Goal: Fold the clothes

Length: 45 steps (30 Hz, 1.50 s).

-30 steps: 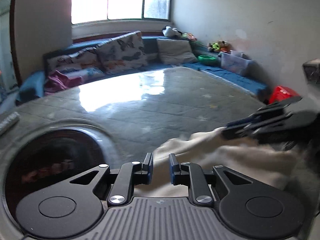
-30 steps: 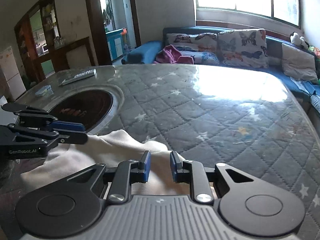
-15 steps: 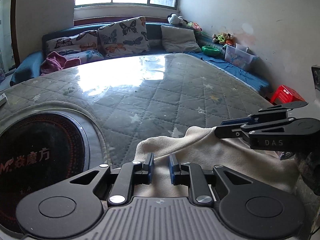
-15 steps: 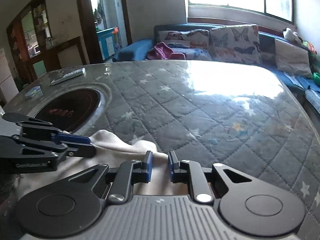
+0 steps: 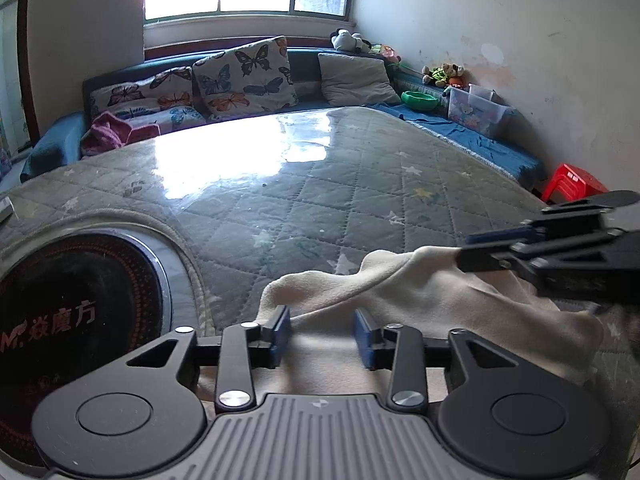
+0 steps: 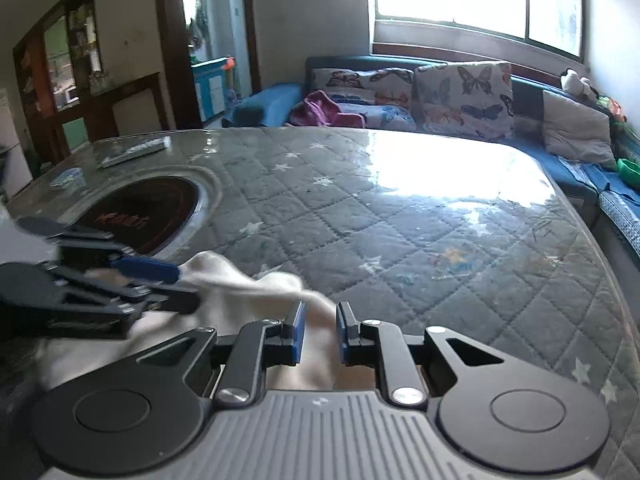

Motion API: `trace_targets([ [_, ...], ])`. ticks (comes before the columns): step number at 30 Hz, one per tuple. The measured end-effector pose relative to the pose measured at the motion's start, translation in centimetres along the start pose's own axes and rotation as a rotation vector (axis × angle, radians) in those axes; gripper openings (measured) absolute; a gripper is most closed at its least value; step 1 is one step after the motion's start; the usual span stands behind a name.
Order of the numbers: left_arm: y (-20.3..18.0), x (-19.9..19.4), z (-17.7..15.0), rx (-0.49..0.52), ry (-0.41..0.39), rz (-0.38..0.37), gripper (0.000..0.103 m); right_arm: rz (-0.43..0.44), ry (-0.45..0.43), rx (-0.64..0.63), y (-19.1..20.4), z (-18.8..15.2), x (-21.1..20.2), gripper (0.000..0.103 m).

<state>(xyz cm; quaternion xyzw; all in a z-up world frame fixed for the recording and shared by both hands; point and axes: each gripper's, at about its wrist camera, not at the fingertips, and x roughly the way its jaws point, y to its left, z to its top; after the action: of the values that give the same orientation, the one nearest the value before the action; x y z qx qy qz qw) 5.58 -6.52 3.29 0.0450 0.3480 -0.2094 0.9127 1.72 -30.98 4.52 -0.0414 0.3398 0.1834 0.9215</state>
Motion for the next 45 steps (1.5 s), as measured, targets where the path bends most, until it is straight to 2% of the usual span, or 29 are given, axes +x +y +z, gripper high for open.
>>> trace_targets([
  [3, -0.3, 0.1, -0.1, 0.008, -0.001, 0.009, 0.045, -0.007, -0.007, -0.063, 1.0, -1.4, -1.2, 0.015],
  [6, -0.5, 0.1, -0.1, 0.016, 0.000, 0.019, 0.045, -0.054, -0.002, -0.094, 1.1, -2.7, -1.4, 0.015],
  [13, -1.0, 0.3, -0.2, 0.039, -0.002, 0.044, 0.049, -0.126, -0.040, -0.056, -0.1, -3.6, -2.4, 0.016],
  [19, -1.9, -1.3, -0.2, 0.045, -0.042, 0.074, 0.052, -0.098, -0.047, -0.013, -0.8, -3.3, -2.9, 0.016],
  [24, -3.4, -3.5, -1.3, 0.066, -0.076, 0.030, 0.053, -0.062, -0.011, 0.112, -3.0, -3.6, -1.7, 0.016],
  [29, -4.5, -4.2, -3.2, 0.073, -0.068, -0.002, 0.053, -0.014, -0.005, 0.200, -4.4, -4.1, -1.0, 0.016],
  [30, -4.8, -4.1, -3.5, 0.075, -0.064, -0.004, 0.053, -0.006, -0.006, 0.216, -4.6, -4.2, -0.9, 0.015],
  [31, -4.9, -4.1, -3.8, 0.080, -0.063, -0.002, 0.053, -0.001, -0.011, 0.221, -4.7, -4.2, -1.0, 0.008],
  [32, -5.0, -4.0, -4.0, 0.083, -0.062, 0.001, 0.053, 0.001, -0.014, 0.218, -4.7, -4.2, -1.1, 0.004],
  [39, -4.6, -3.7, -4.5, 0.074, -0.052, 0.007, 0.053, -0.110, -0.080, 0.086, -3.1, -3.1, -2.7, 0.003],
  [43, -4.4, -3.7, -4.7, 0.071, -0.055, 0.005, 0.054, -0.153, -0.032, 0.031, -2.4, -4.3, -0.8, 0.003],
  [45, -4.3, -3.7, -4.8, 0.069, -0.056, 0.005, 0.054, -0.146, -0.042, 0.039, -2.6, -4.4, -0.9, 0.004],
])
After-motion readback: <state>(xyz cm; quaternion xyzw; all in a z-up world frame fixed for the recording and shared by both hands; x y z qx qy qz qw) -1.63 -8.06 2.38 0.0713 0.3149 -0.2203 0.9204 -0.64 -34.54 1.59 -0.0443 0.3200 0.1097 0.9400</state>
